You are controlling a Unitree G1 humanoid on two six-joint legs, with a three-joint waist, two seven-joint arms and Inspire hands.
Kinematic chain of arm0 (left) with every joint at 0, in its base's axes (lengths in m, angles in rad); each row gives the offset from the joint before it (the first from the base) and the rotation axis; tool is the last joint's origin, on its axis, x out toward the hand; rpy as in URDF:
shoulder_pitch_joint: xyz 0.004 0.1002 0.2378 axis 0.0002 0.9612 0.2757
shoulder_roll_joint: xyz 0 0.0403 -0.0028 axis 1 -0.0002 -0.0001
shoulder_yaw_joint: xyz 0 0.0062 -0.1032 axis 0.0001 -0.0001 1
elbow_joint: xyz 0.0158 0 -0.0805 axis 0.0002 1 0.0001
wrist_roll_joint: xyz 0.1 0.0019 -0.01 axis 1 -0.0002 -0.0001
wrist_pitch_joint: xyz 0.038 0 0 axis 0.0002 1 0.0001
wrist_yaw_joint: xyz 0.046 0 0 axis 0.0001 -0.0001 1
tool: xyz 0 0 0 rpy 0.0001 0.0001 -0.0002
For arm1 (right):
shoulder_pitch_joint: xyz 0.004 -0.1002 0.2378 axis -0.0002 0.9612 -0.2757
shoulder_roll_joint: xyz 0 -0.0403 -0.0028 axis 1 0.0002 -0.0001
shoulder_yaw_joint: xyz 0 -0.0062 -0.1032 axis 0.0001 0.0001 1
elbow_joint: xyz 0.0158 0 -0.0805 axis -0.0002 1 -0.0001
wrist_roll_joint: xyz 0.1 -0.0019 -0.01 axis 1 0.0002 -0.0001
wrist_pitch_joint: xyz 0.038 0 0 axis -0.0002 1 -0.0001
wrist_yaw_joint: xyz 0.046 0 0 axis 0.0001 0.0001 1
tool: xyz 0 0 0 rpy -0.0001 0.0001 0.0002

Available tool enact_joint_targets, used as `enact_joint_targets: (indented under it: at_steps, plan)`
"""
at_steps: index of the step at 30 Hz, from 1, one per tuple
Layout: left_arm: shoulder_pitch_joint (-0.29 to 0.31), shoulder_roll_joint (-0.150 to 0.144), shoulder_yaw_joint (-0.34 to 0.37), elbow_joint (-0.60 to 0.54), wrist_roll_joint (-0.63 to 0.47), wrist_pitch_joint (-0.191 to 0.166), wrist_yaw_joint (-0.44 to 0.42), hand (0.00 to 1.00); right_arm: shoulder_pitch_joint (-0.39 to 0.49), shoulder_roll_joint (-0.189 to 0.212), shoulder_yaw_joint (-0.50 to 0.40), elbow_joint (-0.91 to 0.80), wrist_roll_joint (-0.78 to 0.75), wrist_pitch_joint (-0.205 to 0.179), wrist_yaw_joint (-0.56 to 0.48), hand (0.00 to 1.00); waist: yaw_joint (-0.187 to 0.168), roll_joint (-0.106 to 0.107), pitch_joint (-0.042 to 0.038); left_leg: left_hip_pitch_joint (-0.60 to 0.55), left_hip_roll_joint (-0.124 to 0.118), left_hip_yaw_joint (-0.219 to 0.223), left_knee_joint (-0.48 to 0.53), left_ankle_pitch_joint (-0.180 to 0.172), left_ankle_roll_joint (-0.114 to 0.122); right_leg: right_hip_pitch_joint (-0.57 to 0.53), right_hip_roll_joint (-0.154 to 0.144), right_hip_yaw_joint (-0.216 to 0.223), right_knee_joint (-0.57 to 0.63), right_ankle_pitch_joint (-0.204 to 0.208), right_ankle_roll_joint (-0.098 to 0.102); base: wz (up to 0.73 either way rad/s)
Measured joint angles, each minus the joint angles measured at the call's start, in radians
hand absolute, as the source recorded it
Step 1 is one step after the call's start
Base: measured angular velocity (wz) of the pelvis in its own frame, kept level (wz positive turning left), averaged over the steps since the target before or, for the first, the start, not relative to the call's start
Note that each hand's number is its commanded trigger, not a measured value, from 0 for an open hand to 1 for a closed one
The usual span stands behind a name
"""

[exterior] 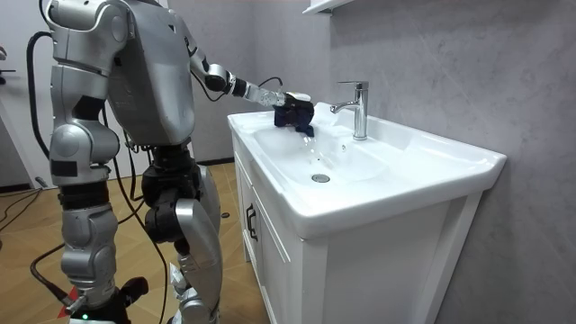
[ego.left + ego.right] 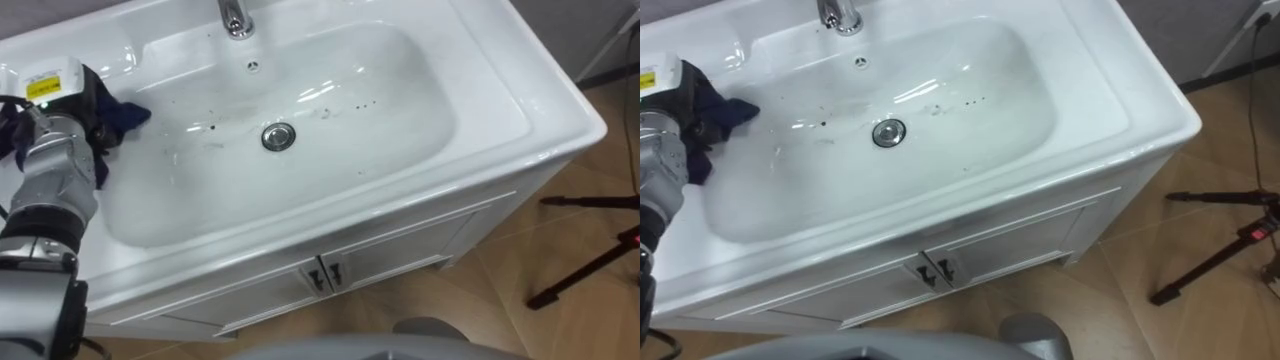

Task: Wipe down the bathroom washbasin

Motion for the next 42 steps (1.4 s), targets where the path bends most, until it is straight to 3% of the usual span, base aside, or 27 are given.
enact_joint_targets:
  at_steps: [4, 7, 10, 23, 26, 29, 38, 42]
  plan:
    - [0.026, 0.0, 0.009, -0.025, -0.002, 0.002, 0.003, 1.0, -0.005, 0.0, 0.001, -0.003, -0.005, 0.0, -0.015, 0.0, 0.011, 0.003, -0.0007, 0.003, 0.0, -0.005, -0.002, 0.001, -0.001, 0.001, 0.002, 0.006, 0.001, 0.001, -0.001, -0.06]
    - [0.073, -0.011, 0.013, -0.085, -0.005, 0.008, 0.008, 1.0, -0.033, 0.001, 0.012, 0.002, 0.002, 0.001, -0.037, 0.0, 0.005, -0.004, 0.0046, 0.022, -0.003, -0.02, -0.019, 0.002, -0.003, 0.025, 0.001, -0.004, 0.001, 0.0, -0.001, 0.08]
    - [0.084, -0.017, 0.012, -0.097, -0.005, 0.008, 0.007, 1.0, -0.054, 0.006, 0.025, 0.005, 0.0, -0.001, -0.047, 0.0, -0.004, -0.011, 0.0099, 0.032, -0.004, -0.034, -0.02, 0.002, -0.003, 0.043, -0.001, -0.015, -0.014, 0.001, -0.001, 0.14]
    - [0.088, -0.051, -0.006, -0.131, 0.015, 0.012, -0.061, 1.0, -0.052, 0.023, 0.063, 0.013, 0.0, -0.017, -0.044, 0.0, -0.035, -0.005, 0.0078, 0.033, -0.004, -0.057, -0.021, 0.002, -0.004, 0.063, -0.001, -0.029, -0.046, 0.005, 0.001, 0.06]
    - [0.088, -0.065, -0.059, -0.13, 0.015, 0.034, -0.062, 1.0, -0.038, 0.027, 0.071, 0.019, 0.008, -0.022, -0.043, 0.0, -0.052, -0.001, 0.0107, 0.013, -0.003, -0.056, -0.019, 0.002, -0.004, 0.052, 0.0, -0.03, -0.047, 0.011, 0.002, 0.0]
    - [0.088, -0.072, -0.1, -0.128, 0.017, 0.033, -0.062, 1.0, -0.041, 0.027, 0.072, 0.018, 0.008, -0.023, -0.039, 0.0, -0.069, 0.013, 0.0202, -0.007, -0.002, -0.051, -0.019, 0.002, -0.003, 0.024, -0.001, -0.025, -0.035, 0.013, 0.003, -0.14]
    - [0.087, -0.081, -0.213, -0.124, 0.017, 0.029, -0.066, 1.0, -0.041, 0.027, 0.08, 0.011, 0.053, -0.024, -0.025, 0.0, -0.139, 0.024, 0.024, -0.023, -0.002, -0.038, -0.025, 0.003, -0.004, -0.005, 0.004, -0.003, -0.026, 0.013, 0.003, -0.08]
    - [0.086, -0.09, -0.244, -0.089, 0.02, 0.02, -0.085, 1.0, -0.043, 0.026, 0.08, 0.001, 0.075, -0.031, -0.024, 0.0, -0.148, 0.024, 0.0252, -0.021, -0.001, -0.029, -0.025, 0.003, -0.004, -0.014, 0.004, 0.0, -0.009, 0.013, 0.003, -0.05]
